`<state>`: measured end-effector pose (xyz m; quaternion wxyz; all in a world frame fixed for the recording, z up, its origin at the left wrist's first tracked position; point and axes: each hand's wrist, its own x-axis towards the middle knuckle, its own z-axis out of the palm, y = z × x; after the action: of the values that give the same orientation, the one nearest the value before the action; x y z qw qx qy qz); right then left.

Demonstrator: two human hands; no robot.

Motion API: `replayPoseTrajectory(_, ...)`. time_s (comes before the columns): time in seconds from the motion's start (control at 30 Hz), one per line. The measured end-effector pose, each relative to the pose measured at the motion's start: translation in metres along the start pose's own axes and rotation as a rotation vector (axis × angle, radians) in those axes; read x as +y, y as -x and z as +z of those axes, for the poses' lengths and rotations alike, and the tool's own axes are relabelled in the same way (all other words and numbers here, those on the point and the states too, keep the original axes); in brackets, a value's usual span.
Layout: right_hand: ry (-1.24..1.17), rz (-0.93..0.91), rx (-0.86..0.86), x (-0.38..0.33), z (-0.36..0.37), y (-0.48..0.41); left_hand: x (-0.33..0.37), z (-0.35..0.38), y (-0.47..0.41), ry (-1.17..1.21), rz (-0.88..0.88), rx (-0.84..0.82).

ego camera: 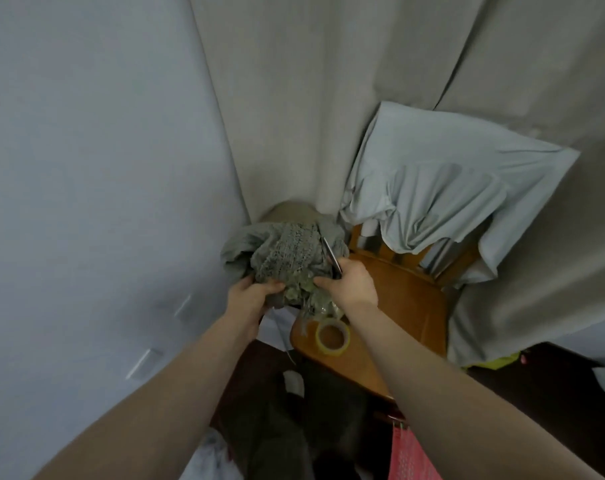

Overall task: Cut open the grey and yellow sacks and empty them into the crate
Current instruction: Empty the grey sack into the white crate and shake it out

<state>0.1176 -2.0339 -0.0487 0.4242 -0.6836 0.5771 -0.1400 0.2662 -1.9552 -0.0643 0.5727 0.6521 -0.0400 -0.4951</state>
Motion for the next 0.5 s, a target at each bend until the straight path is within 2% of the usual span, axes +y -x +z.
replayPoseTrajectory(0.23, 0.165, 0.095, 0.077, -0.015, 0.014, -0.148, 0.034, 0.043, -0.14, 0.123, -0.174, -0.176)
replayPoseTrajectory(0.37, 0.084, 0.151, 0.049, -0.013, 0.031, -0.224, 0.044, 0.055, -0.211, 0.071, -0.084, -0.236)
replayPoseTrajectory(0.5, -0.111, 0.206, 0.066, -0.008, 0.046, -0.283, 0.047, 0.066, -0.27, -0.223, 0.041, -0.263)
